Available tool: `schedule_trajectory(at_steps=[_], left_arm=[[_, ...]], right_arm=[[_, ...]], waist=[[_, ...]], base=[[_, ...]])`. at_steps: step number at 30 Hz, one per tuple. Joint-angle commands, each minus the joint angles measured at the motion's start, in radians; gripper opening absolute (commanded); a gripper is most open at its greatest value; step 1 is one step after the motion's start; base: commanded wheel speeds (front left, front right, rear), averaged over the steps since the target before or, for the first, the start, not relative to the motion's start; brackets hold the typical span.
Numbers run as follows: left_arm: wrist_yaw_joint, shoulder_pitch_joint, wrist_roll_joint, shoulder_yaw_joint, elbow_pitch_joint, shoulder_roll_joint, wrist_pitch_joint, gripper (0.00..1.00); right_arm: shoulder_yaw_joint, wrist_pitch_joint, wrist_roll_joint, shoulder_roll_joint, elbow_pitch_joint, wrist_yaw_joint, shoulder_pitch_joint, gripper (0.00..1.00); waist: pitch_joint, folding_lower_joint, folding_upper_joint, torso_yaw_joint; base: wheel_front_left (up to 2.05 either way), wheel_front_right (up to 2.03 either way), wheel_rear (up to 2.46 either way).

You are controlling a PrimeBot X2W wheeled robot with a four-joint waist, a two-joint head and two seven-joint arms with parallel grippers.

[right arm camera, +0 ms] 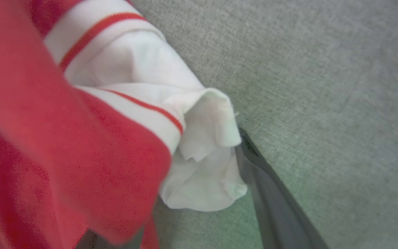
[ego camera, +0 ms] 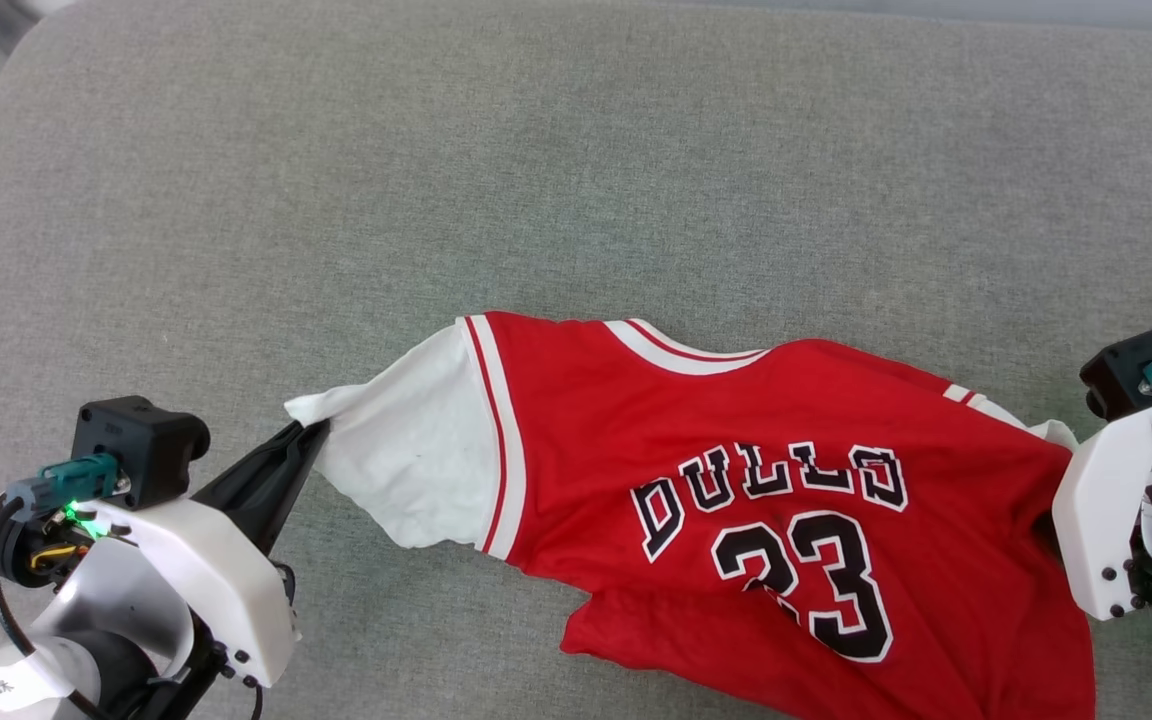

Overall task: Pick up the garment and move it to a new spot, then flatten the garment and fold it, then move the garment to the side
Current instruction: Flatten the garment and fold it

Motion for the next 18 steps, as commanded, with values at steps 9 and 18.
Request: schedule_trajectory(at_steps=[9,18], left_arm=[[-0.005,-0.017,-0.001,0.017,0.041,-0.007,-0.037,0.0],[0.001,-0.02,0.015,0.076,0.057,0.01,-0.115,0.0]], right_arm=[[0.045,-0.127,-0.014,-0.049,0.099,-0.002,-0.015,0.0],[0.026,-0.323,-0.022,-0.092,0.036,-0.001,-0.107,0.0]], waist=[[-0.036,0.0001,0.0,-0.03],[-0.131,0.0001,0.0,-0.088]], base=[[0.0,0.0,0.0],[0.0,0.0,0.0]])
